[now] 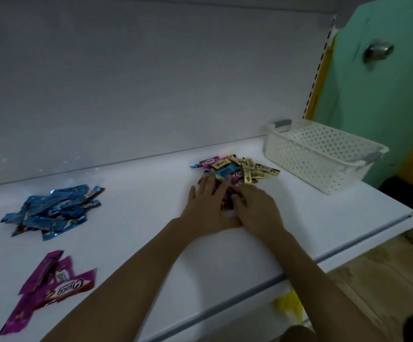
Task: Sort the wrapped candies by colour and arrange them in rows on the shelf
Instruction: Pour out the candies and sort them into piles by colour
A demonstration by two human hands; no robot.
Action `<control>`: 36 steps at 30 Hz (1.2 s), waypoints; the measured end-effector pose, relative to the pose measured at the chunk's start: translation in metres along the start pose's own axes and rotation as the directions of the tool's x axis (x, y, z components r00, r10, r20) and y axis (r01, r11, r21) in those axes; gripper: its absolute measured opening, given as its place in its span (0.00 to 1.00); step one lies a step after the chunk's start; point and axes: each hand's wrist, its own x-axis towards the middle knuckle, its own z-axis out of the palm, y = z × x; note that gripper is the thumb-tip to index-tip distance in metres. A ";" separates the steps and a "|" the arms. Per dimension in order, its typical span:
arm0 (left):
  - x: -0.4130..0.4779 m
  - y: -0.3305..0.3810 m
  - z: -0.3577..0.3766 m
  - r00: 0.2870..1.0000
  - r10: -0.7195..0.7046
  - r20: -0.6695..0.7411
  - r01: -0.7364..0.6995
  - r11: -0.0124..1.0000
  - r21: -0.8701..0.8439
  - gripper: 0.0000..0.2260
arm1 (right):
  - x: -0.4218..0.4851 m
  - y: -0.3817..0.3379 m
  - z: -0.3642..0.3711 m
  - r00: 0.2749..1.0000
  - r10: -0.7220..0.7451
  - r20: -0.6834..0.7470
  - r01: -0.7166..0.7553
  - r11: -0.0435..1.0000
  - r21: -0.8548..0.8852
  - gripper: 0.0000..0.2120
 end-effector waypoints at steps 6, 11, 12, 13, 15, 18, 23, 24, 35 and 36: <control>0.006 -0.009 0.014 0.966 0.074 -0.247 -0.084 0.996 -0.028 0.45 | -0.003 0.001 -0.007 0.999 -0.048 0.013 0.045 0.984 0.174 0.23; 0.006 -0.007 0.012 0.973 0.134 -0.189 -0.131 0.991 0.031 0.43 | -0.009 0.002 -0.007 0.999 -0.024 0.045 0.007 0.940 0.341 0.16; 0.006 -0.007 0.011 0.972 0.138 -0.189 -0.133 0.990 0.036 0.43 | -0.010 0.003 -0.006 0.999 -0.025 0.022 0.015 0.916 0.402 0.17; 0.005 -0.006 0.010 0.971 0.136 -0.196 -0.131 0.991 0.038 0.42 | -0.011 0.003 -0.007 1.000 -0.006 -0.004 0.007 0.885 0.465 0.18; 0.004 -0.005 0.008 0.966 0.130 -0.222 -0.123 0.991 0.042 0.38 | -0.010 0.005 -0.008 0.995 0.080 -0.061 -0.034 0.836 0.547 0.14; 0.002 -0.006 0.010 0.948 0.138 -0.285 -0.138 0.990 0.021 0.29 | -0.010 0.009 -0.009 0.969 0.207 -0.132 -0.109 0.844 0.525 0.10; -0.002 -0.008 0.011 0.892 0.168 -0.420 -0.201 0.979 -0.035 0.12 | -0.012 0.012 -0.006 0.975 0.178 -0.135 -0.098 0.882 0.461 0.09; -0.004 -0.008 0.011 0.884 0.161 -0.439 -0.196 0.980 -0.035 0.12 | -0.012 0.012 -0.005 0.979 0.154 -0.131 -0.081 0.893 0.443 0.09; -0.001 -0.010 -0.004 0.824 -0.321 -0.467 0.076 0.879 -0.471 0.10 | -0.012 0.014 -0.002 0.989 0.076 -0.129 -0.028 0.941 0.336 0.08; 0.000 -0.011 -0.005 0.820 -0.368 -0.439 0.090 0.839 -0.536 0.10 | -0.011 0.014 -0.001 0.989 0.076 -0.127 -0.030 0.944 0.327 0.08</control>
